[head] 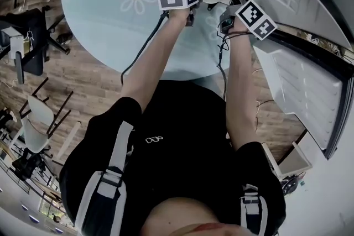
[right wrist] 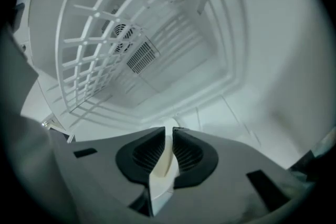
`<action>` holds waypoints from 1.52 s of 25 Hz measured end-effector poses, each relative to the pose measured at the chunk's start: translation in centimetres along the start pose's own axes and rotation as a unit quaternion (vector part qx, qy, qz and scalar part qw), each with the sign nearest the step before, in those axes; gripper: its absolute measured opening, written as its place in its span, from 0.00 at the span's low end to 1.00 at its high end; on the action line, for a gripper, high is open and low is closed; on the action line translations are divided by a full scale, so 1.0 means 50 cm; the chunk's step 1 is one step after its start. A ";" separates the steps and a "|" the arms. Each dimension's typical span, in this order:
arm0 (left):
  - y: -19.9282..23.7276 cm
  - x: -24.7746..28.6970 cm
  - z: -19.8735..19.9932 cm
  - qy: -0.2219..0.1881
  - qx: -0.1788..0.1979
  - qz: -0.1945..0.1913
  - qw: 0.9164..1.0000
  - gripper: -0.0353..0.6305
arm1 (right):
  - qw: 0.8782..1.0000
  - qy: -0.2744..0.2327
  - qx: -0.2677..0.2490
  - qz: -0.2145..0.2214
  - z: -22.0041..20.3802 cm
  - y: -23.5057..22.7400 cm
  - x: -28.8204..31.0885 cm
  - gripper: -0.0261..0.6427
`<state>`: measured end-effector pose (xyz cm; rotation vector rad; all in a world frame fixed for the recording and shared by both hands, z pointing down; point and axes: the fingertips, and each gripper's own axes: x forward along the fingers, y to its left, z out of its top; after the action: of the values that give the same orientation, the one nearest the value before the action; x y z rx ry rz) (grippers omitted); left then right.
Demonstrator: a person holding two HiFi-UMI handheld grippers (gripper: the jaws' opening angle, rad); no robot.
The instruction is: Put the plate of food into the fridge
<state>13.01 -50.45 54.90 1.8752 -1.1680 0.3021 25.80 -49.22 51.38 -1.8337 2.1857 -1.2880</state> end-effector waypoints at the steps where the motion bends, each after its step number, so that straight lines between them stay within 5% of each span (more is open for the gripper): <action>1: 0.003 -0.009 0.000 -0.007 0.003 0.006 1.000 0.15 | 1.000 -0.003 -0.011 0.002 -0.001 0.010 -0.009 0.11; 10: -0.037 -0.129 0.009 -0.070 0.044 -0.024 0.996 0.06 | 0.997 -0.045 -0.056 0.027 -0.027 0.094 -0.107 0.04; 17: -0.098 -0.289 0.044 -0.155 0.141 -0.075 0.975 0.06 | 0.984 -0.081 -0.136 0.078 -0.058 0.208 -0.177 0.04; 21: -0.127 -0.388 0.057 -0.198 0.204 -0.073 0.956 0.06 | 0.962 -0.116 -0.186 0.162 -0.057 0.315 -0.234 0.04; 29: -0.148 -0.538 0.057 -0.252 0.263 -0.074 0.928 0.06 | 0.923 -0.136 -0.311 0.180 -0.082 0.450 -0.315 0.04; 38: -0.169 -0.559 0.042 -0.268 0.249 -0.098 0.925 0.06 | 0.894 -0.165 -0.389 0.148 -0.077 0.505 -0.381 0.04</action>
<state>4.67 -33.78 32.29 2.6153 -1.3228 -0.0462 9.36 -31.99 30.23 -1.5899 2.8180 0.0050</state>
